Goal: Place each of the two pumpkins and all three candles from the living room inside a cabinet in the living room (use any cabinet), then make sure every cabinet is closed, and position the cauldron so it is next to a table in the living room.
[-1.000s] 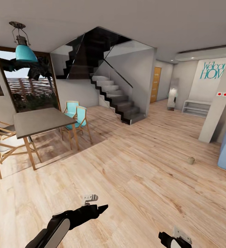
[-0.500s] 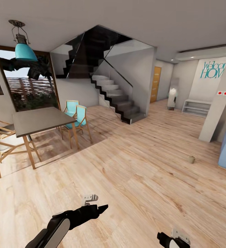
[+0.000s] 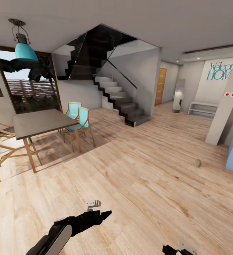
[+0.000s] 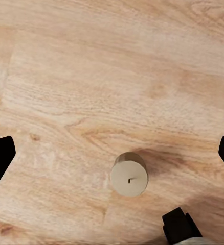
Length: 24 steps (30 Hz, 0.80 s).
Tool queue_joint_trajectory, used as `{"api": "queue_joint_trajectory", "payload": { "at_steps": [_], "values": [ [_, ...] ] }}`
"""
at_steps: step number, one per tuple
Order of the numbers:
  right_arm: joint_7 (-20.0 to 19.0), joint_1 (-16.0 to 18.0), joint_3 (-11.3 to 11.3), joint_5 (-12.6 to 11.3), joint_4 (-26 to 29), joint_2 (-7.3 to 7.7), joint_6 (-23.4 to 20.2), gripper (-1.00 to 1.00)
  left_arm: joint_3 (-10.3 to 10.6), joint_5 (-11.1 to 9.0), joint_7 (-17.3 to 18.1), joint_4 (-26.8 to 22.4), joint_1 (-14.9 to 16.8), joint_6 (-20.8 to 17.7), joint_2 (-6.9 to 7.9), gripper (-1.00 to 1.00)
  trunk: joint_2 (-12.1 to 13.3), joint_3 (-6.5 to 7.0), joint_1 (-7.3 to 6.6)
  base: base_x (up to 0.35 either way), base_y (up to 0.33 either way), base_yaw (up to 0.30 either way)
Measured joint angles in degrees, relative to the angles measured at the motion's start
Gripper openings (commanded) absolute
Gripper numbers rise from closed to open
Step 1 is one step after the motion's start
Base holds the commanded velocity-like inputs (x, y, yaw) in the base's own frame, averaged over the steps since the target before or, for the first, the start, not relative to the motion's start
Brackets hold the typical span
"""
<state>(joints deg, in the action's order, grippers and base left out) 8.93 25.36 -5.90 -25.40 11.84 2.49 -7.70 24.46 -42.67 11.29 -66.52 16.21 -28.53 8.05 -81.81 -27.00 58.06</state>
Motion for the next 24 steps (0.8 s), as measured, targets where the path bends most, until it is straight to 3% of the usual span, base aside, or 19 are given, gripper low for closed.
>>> {"api": "queue_joint_trajectory", "payload": {
  "at_steps": [24],
  "values": [
    [0.1,0.0,0.2,-0.2,-1.1,-0.14,0.0,1.00,0.0,0.0,0.1,0.0,0.0,0.0,0.00,1.00,-9.6,-4.31,5.27,0.000,0.000,0.000]
  ]
}}
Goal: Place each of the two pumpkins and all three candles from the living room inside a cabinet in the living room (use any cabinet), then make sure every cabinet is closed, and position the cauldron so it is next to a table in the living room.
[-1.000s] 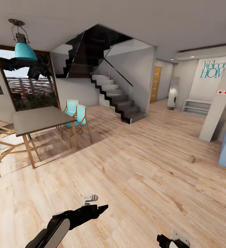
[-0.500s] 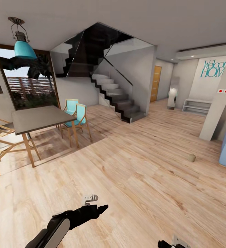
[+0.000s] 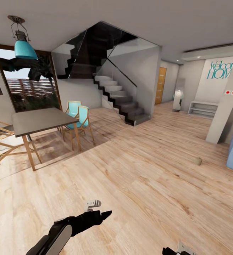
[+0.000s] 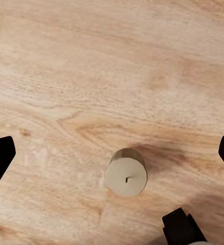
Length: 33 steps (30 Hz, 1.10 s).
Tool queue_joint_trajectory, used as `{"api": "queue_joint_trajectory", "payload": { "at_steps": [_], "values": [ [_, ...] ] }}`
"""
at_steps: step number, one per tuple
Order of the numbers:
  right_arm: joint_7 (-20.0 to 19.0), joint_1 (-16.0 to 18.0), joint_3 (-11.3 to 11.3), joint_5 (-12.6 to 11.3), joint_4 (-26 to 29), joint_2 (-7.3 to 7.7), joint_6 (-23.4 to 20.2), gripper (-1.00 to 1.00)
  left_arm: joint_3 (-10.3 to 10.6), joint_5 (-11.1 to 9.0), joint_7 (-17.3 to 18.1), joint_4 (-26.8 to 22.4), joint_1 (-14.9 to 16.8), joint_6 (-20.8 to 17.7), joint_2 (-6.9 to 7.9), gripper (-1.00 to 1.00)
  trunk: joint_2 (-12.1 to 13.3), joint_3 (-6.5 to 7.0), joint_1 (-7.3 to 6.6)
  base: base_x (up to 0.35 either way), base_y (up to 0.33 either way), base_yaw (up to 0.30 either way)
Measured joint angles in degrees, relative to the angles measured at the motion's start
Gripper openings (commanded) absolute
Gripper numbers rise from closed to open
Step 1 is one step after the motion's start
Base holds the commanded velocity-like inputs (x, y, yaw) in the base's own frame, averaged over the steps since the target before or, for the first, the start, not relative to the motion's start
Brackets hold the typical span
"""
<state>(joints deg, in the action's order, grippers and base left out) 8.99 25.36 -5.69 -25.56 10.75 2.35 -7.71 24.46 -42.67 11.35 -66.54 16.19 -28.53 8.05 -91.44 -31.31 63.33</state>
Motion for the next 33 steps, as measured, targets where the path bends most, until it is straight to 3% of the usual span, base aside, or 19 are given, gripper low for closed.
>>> {"api": "queue_joint_trajectory", "payload": {
  "at_steps": [33],
  "values": [
    [-0.1,0.0,0.1,0.2,0.1,-0.21,0.1,1.00,0.0,-0.1,0.3,0.0,-1.2,-0.4,0.04,1.00,-13.2,-5.93,7.25,0.000,0.000,0.000]
  ]
}}
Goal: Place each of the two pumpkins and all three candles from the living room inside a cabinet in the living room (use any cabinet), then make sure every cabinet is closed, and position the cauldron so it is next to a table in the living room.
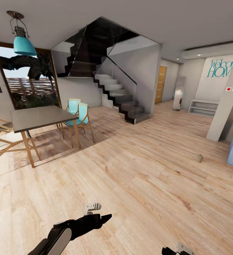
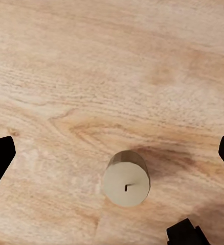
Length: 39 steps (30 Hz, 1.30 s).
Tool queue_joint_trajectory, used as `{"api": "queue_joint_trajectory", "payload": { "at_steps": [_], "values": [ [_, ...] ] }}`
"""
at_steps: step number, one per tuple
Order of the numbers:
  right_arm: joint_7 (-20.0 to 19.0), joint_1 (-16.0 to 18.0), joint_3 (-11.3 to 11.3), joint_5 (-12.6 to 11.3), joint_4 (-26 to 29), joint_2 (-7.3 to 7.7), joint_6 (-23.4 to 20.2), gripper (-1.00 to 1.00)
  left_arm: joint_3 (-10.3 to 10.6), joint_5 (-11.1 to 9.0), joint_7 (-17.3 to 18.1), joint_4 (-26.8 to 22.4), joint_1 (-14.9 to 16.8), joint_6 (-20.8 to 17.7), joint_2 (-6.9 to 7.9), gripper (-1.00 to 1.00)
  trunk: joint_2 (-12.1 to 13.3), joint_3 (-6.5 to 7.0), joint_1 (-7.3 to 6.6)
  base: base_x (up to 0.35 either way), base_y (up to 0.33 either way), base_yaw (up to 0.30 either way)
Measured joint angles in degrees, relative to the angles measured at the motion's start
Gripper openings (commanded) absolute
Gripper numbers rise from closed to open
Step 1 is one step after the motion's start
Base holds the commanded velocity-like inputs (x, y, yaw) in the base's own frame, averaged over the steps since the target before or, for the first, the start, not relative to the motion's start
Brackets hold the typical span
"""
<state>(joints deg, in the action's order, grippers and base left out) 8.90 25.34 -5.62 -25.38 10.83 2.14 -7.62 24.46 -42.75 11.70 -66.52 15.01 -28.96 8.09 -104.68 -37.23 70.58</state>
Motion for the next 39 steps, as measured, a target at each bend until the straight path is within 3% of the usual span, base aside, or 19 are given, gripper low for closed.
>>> {"api": "queue_joint_trajectory", "payload": {
  "at_steps": [39],
  "values": [
    [0.0,0.0,0.1,0.0,0.0,-0.09,0.2,1.00,0.0,0.1,1.6,0.1,-0.1,0.0,-0.04,1.00,-15.6,-7.00,8.57,0.000,0.000,0.000]
  ]
}}
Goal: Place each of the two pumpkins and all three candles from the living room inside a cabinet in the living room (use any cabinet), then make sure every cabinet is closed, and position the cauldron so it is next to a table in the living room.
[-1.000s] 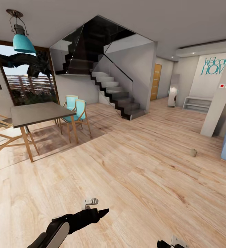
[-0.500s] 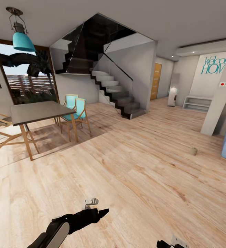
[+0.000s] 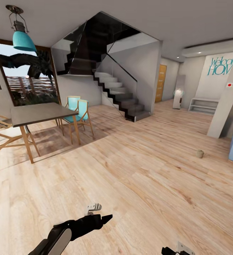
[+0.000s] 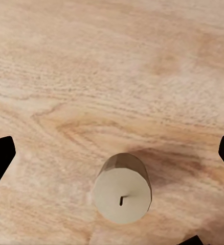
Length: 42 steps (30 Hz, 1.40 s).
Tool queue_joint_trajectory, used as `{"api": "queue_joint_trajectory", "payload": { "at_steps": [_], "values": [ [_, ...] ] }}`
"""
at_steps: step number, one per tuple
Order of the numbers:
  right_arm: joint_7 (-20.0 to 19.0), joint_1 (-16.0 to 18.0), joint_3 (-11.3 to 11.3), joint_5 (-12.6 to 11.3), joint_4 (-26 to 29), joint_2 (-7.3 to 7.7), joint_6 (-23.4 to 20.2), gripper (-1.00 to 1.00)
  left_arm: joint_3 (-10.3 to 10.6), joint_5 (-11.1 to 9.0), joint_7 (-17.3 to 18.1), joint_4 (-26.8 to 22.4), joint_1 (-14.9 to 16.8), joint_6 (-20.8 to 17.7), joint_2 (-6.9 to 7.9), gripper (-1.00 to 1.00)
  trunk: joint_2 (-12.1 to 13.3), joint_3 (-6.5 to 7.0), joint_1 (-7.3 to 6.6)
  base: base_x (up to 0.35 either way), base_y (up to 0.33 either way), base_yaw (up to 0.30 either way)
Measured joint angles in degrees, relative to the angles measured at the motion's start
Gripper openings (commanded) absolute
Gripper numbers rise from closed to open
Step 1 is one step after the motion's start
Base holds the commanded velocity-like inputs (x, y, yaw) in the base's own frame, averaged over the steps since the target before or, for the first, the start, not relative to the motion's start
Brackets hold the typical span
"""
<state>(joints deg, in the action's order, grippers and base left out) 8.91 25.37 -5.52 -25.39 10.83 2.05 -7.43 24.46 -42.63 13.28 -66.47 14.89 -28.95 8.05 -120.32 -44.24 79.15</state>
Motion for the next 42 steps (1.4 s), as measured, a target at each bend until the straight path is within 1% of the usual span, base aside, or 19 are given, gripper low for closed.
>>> {"api": "queue_joint_trajectory", "payload": {
  "at_steps": [8,30,33,36,42],
  "values": [
    [-0.1,0.0,0.0,0.0,0.0,0.00,0.1,1.00,0.0,0.0,0.0,0.0,0.0,0.0,0.00,1.00,-3.2,-1.44,1.76,0.000,0.000,0.000],
    [-0.1,0.0,0.1,0.0,0.0,-0.58,0.1,1.00,0.0,0.0,0.0,0.1,0.0,0.0,0.00,1.00,-12.0,-5.39,6.59,0.000,0.000,0.000],
    [-0.1,0.0,0.5,0.0,0.0,-0.73,0.1,1.00,0.0,0.1,-0.1,0.1,0.0,0.0,0.00,1.00,-13.2,-5.92,7.25,0.000,0.000,0.000],
    [0.0,0.0,1.8,0.0,0.0,-0.84,0.1,1.00,0.0,0.1,0.0,0.1,0.0,0.0,0.00,1.00,-14.4,-6.46,7.91,0.000,0.000,0.000],
    [0.0,0.0,2.2,0.0,0.0,-0.88,0.1,1.00,0.0,0.1,-0.1,0.1,0.0,0.1,0.00,1.00,-16.8,-7.54,9.23,0.000,0.000,0.000]
  ]
}}
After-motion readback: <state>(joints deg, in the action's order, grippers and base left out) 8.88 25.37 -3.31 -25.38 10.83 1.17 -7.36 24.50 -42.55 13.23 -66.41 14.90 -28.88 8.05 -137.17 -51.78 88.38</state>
